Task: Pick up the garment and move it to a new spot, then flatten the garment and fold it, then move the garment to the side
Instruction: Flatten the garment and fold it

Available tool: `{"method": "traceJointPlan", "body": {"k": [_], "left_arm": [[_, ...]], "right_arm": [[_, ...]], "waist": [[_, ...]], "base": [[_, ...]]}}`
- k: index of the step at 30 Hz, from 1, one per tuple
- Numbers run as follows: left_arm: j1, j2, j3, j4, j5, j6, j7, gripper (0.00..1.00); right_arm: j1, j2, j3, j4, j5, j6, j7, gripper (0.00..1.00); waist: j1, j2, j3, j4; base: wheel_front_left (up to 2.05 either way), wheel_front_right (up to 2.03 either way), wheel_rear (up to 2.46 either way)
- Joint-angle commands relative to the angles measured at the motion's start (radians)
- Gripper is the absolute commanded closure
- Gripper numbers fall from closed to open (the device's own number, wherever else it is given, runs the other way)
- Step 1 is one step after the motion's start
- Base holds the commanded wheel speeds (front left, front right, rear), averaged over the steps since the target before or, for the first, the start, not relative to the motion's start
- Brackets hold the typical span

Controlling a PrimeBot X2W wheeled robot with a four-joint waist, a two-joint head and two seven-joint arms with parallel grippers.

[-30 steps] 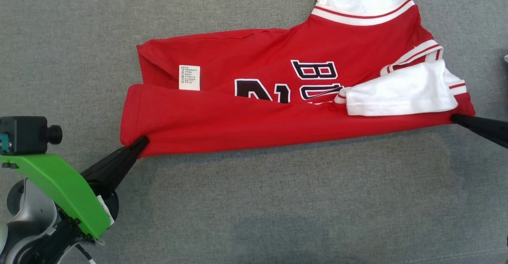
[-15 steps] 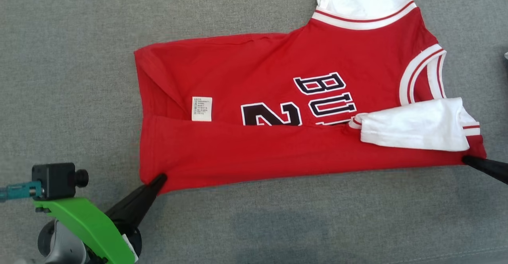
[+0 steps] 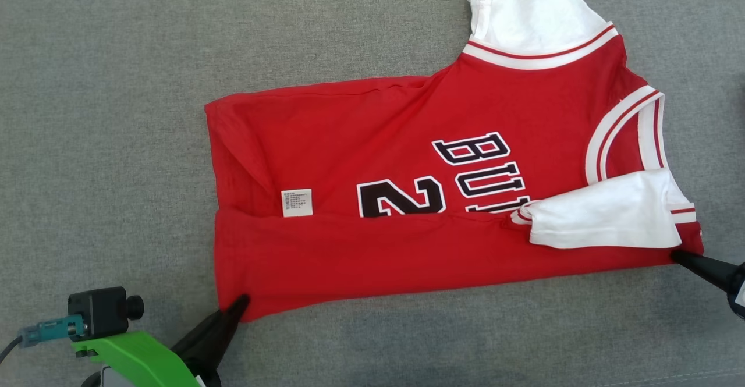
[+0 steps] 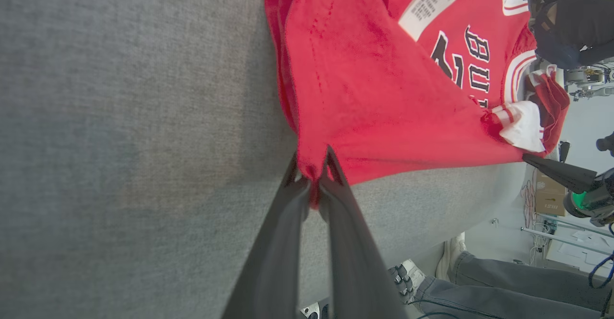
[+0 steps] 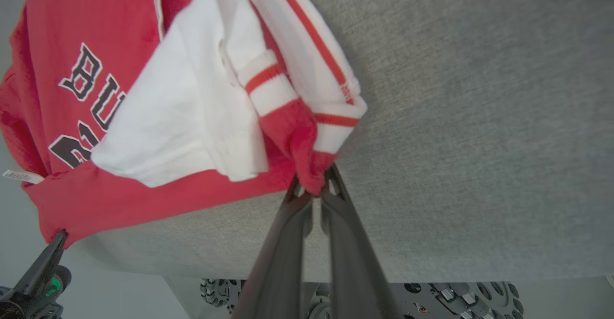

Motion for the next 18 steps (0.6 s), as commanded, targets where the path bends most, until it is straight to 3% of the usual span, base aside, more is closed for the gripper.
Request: {"method": "traceJointPlan", "body": {"k": [1,6,11,18], "left_arm": [[-0.010,-0.004,0.002,0.007,0.016,0.007,-0.007,0.00],[0.032,-0.005,0.021,-0.002,0.030,0.035,-0.048,0.00],[0.033,0.078,0.113,-0.024,0.099,0.088,-0.100,0.00],[-0.212,0.158,0.152,-0.049,0.138,0.102,-0.006,0.00]], "right_arm": [[0.016,-0.004,0.012,-0.012,-0.015,0.000,-0.013,0.02],[0.021,-0.065,0.083,-0.054,-0.030,0.000,-0.088,0.00],[-0.086,-0.145,0.107,-0.069,0.018,0.000,-0.181,0.00],[-0.354,-0.271,0.252,0.031,-0.063,0.000,-0.409,0.00]], "waist": [[0.0000,0.0022,0.004,0.000],[0.0000,0.0022,0.034,-0.018],[0.0000,0.0022,0.072,-0.032],[0.0000,0.0022,0.142,-0.021]], "base": [[0.00,0.00,0.00],[0.00,0.00,0.00],[0.00,0.00,0.00],[0.00,0.00,0.00]]}}
